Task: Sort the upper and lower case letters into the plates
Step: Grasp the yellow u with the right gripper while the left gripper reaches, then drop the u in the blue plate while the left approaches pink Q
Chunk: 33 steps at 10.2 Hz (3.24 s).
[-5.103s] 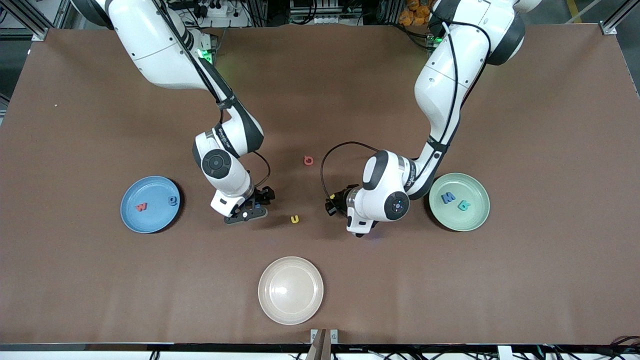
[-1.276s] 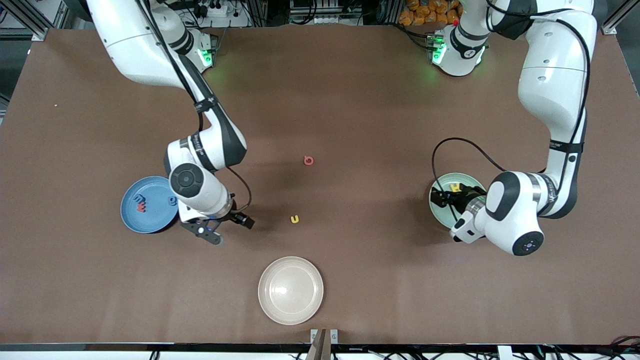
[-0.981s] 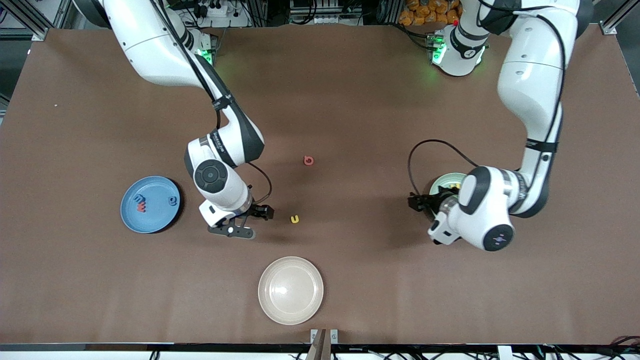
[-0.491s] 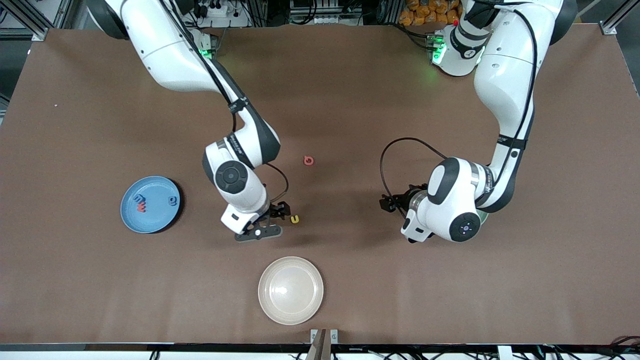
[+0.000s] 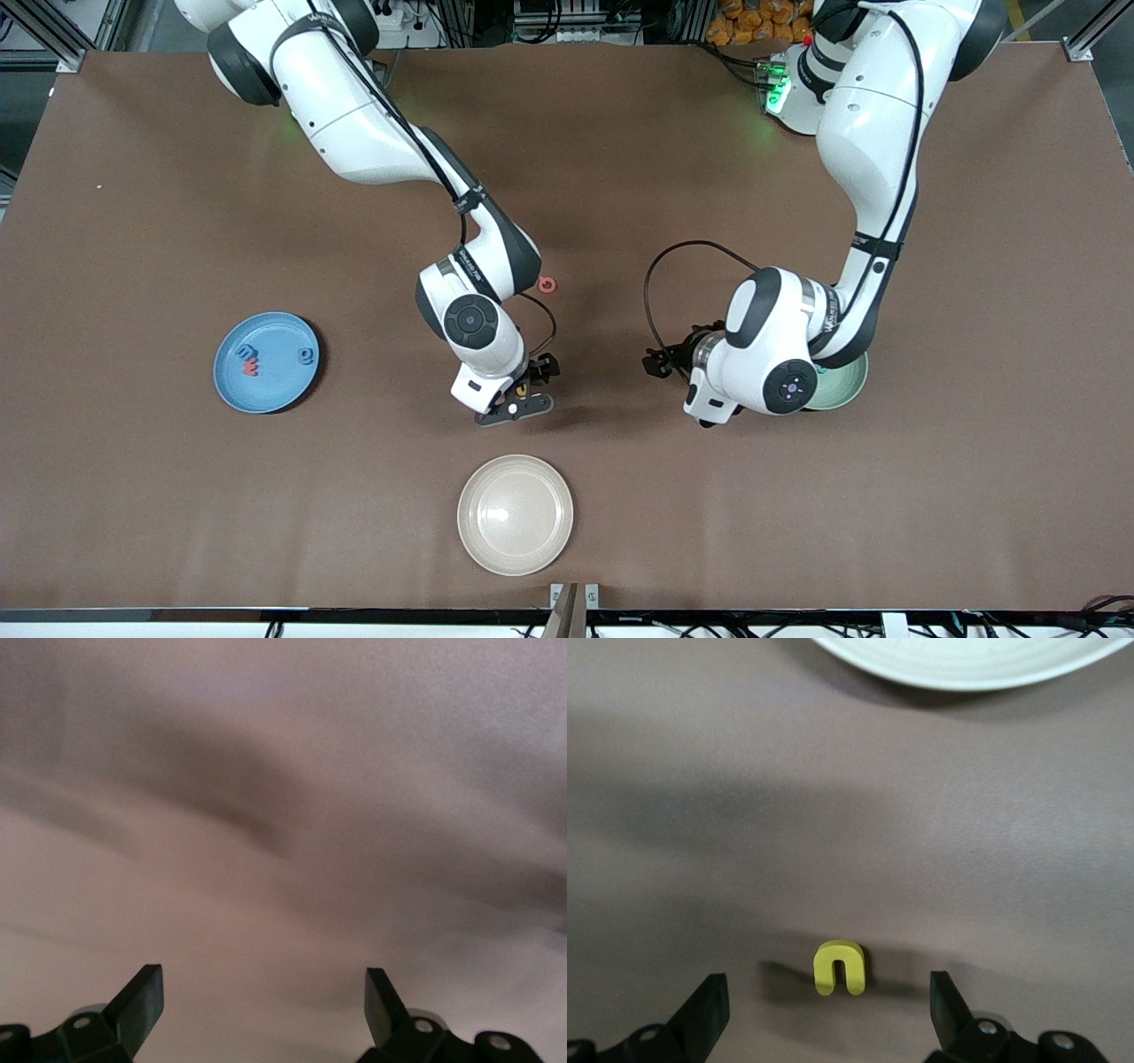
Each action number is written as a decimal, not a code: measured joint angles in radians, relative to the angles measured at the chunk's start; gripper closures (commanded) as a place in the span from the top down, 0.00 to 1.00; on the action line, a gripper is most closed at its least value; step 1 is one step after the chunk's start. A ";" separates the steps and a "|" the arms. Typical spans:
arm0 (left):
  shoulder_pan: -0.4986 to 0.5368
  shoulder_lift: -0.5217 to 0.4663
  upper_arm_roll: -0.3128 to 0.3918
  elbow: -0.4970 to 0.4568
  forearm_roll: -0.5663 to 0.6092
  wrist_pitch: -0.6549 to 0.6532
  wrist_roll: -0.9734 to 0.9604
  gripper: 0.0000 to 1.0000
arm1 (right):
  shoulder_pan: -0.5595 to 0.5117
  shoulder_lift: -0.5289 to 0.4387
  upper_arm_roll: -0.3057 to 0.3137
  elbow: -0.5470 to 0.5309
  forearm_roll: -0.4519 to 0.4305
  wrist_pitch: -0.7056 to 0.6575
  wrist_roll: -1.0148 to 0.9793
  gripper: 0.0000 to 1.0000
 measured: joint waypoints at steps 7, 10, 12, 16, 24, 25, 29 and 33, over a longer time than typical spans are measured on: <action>-0.019 0.000 -0.001 0.001 0.000 0.032 -0.028 1.00 | 0.002 0.014 0.000 0.002 0.000 -0.008 -0.001 0.00; -0.019 0.000 -0.001 0.001 0.000 0.035 -0.028 1.00 | 0.002 0.013 -0.005 0.012 -0.001 -0.013 -0.012 0.00; -0.020 0.000 -0.001 0.002 0.000 0.039 -0.028 1.00 | 0.002 0.010 -0.004 0.018 -0.001 -0.020 -0.013 0.00; -0.032 0.000 -0.001 0.002 0.000 0.051 -0.030 1.00 | -0.023 -0.014 -0.025 0.044 -0.001 -0.122 0.042 0.00; -0.261 -0.037 0.004 0.034 0.180 0.100 -0.269 1.00 | -0.130 -0.224 -0.289 -0.238 -0.081 -0.177 -0.078 0.00; -0.306 -0.038 0.005 0.034 0.230 0.127 -0.343 1.00 | -0.170 -0.281 -0.294 -0.331 -0.082 -0.133 -0.148 0.00; -0.432 -0.024 0.007 0.022 0.331 0.269 -0.583 1.00 | -0.312 -0.413 -0.297 -0.498 -0.083 -0.095 -0.337 0.87; -0.481 0.003 0.008 -0.021 0.351 0.357 -0.702 1.00 | -0.359 -0.416 -0.296 -0.508 -0.064 -0.074 -0.342 1.00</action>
